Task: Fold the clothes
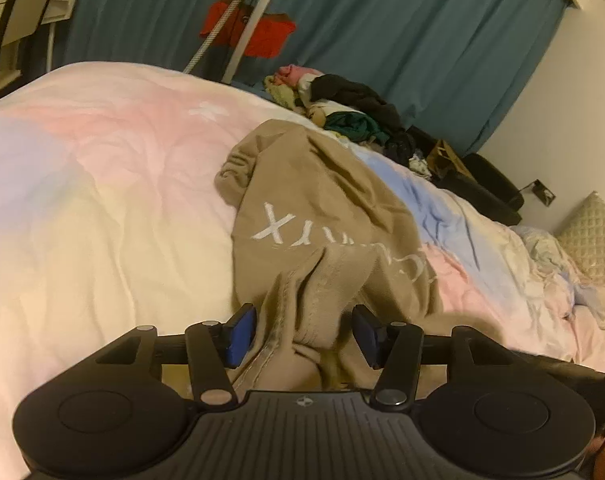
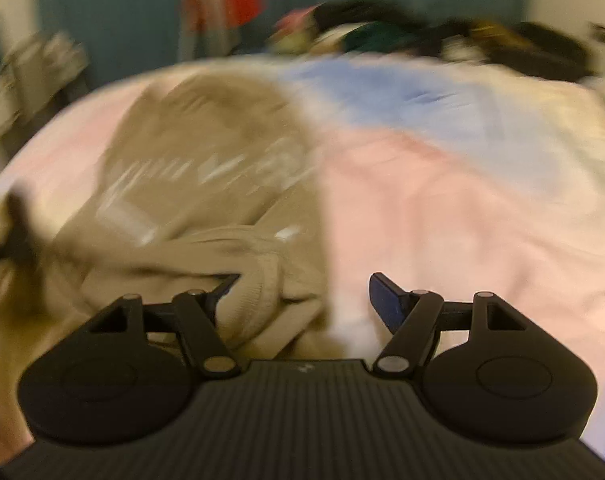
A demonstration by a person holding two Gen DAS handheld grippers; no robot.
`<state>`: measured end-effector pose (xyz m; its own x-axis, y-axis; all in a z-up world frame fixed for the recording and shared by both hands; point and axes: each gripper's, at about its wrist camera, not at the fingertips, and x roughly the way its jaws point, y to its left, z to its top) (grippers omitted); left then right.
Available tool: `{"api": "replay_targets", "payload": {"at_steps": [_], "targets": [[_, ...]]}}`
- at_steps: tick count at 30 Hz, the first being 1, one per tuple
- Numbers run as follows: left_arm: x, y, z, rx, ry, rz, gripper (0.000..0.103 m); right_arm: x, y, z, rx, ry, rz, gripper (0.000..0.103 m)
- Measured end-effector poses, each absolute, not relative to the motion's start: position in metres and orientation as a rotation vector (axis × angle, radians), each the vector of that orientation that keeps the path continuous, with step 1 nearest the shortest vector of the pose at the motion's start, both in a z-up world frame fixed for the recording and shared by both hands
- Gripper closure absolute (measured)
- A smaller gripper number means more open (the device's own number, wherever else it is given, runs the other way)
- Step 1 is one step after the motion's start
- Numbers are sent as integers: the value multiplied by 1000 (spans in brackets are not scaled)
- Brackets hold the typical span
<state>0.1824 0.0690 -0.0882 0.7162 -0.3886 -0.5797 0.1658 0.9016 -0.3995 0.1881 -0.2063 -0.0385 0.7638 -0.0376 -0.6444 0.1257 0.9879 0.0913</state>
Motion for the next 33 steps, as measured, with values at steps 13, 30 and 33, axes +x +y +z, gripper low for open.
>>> {"api": "replay_targets", "payload": {"at_steps": [13,30,33], "targets": [[143,57,-70,-242,551,-347,31,135,-204,15,66,238,-155,32],[109,82,-54,-260,501,-3,23,123,-216,29,33,197,-188,24],[101,80,-45,-252,427,48,23,137,-214,18,11,332,-153,24]]}}
